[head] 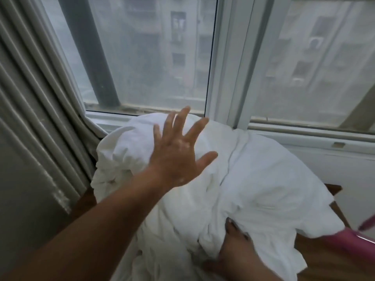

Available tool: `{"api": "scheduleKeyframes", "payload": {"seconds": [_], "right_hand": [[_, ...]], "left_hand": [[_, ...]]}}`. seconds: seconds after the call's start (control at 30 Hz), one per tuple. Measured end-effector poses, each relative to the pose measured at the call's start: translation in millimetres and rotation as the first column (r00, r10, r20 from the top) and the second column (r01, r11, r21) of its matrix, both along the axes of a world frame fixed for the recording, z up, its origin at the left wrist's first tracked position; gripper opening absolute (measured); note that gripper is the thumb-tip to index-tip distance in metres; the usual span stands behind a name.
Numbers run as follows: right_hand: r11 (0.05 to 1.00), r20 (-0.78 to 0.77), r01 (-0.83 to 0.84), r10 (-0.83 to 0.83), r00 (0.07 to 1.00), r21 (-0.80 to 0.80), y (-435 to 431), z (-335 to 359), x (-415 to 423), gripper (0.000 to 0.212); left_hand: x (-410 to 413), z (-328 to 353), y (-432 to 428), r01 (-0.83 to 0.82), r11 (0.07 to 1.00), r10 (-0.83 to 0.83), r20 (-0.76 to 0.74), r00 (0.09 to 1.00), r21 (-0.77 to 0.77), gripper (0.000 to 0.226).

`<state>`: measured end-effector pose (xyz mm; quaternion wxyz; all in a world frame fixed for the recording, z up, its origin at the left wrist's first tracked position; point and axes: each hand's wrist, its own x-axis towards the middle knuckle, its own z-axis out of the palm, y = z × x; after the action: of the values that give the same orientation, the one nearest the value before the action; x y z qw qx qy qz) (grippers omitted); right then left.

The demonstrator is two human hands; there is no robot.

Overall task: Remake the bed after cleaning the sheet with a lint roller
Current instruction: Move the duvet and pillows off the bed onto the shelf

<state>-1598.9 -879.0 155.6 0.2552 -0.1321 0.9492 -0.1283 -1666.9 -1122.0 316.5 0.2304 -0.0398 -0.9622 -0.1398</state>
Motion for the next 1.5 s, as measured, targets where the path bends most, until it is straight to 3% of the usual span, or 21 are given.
{"api": "scheduleKeyframes", "payload": {"seconds": [0.03, 0.1, 0.17, 0.2, 0.3, 0.33, 0.43, 0.53, 0.7, 0.83, 1.0, 1.23, 1.27, 1.33, 1.43, 1.5], "right_hand": [[0.999, -0.026, -0.02, 0.021, 0.999, 0.038, 10.3, 39.6, 3.7, 0.087], [0.998, -0.166, 0.049, -0.054, 0.985, -0.035, -3.4, 104.5, -26.7, 0.078], [0.986, -0.422, 0.12, -0.159, 0.893, -0.119, 10.7, 131.1, -71.1, 0.088], [0.987, -0.47, 0.136, -0.161, 0.868, -0.086, 12.4, 132.5, -93.2, 0.095], [0.996, -0.216, 0.088, -0.091, 0.972, -0.02, 10.8, 93.4, -138.1, 0.131], [0.996, -0.113, 0.094, -0.095, 0.989, -0.015, 13.5, 69.3, -150.0, 0.136], [0.995, -0.021, 0.07, -0.072, 0.997, -0.067, 19.3, 9.9, -151.3, 0.132], [0.996, -0.033, 0.046, -0.048, 0.998, -0.075, 4.3, -20.4, -146.4, 0.131], [0.999, -0.227, 0.014, -0.005, 0.974, 0.04, -21.0, -80.5, -131.1, 0.138], [0.997, -0.238, -0.057, 0.069, 0.969, 0.057, -38.9, -120.9, -140.5, 0.134], [0.996, -0.23, -0.072, 0.08, 0.97, 0.044, -36.5, -110.0, -159.6, 0.129], [0.998, -0.027, -0.05, 0.051, 0.998, 0.036, -28.8, -21.1, -165.2, 0.138], [0.997, -0.027, -0.064, 0.066, 0.997, 0.053, -27.7, -3.8, -159.9, 0.136], [0.979, -0.134, -0.181, 0.193, 0.972, 0.096, -36.1, 34.4, -142.2, 0.11], [0.892, -0.398, -0.452, 0.42, 0.815, 0.015, -80.9, 70.1, -90.5, 0.067], [0.766, -0.437, -0.636, 0.542, 0.718, -0.095, -116.6, 77.4, -41.9, 0.054]], "left_hand": [[-18.4, -19.1, -0.3, -0.082, 0.996, 0.089, 0.184, 0.979, -0.045, 0.089], [-33.8, -68.9, -17.7, -0.209, 0.974, 0.228, 0.344, 0.911, -0.091, 0.102], [-23.8, -108.7, -33.5, -0.221, 0.969, 0.246, 0.336, 0.909, -0.112, 0.107], [-16.0, -125.5, -39.6, -0.207, 0.974, 0.226, 0.302, 0.926, -0.092, 0.107], [2.4, -151.4, -65.0, -0.204, 0.978, 0.205, 0.308, 0.929, -0.037, 0.105], [7.1, -158.8, -76.4, -0.198, 0.98, 0.195, 0.321, 0.927, -0.024, 0.104], [16.8, -186.4, -102.9, -0.199, 0.98, 0.186, 0.365, 0.912, -0.002, 0.106], [20.7, -216.7, -117.7, -0.183, 0.983, 0.164, 0.399, 0.902, 0.009, 0.107], [26.4, -274.0, -134.7, -0.186, 0.974, 0.12, 0.404, 0.907, 0.127, 0.099], [33.7, -315.7, -124.4, -0.243, 0.956, 0.156, 0.419, 0.895, 0.165, 0.091], [31.5, -300.4, -120.7, -0.28, 0.951, 0.201, 0.421, 0.885, 0.134, 0.09], [32.2, -253.0, -116.5, -0.344, 0.931, 0.253, 0.458, 0.852, 0.126, 0.1], [37.0, -242.5, -113.2, -0.354, 0.922, 0.247, 0.465, 0.85, 0.157, 0.1], [53.2, -223.7, -105.3, -0.389, 0.891, 0.245, 0.473, 0.846, 0.235, 0.099], [99.9, -213.9, -89.1, -0.472, 0.817, 0.298, 0.46, 0.836, 0.33, 0.089], [148.0, -219.4, -73.4, -0.583, 0.715, 0.393, 0.468, 0.792, 0.386, 0.086]]}}
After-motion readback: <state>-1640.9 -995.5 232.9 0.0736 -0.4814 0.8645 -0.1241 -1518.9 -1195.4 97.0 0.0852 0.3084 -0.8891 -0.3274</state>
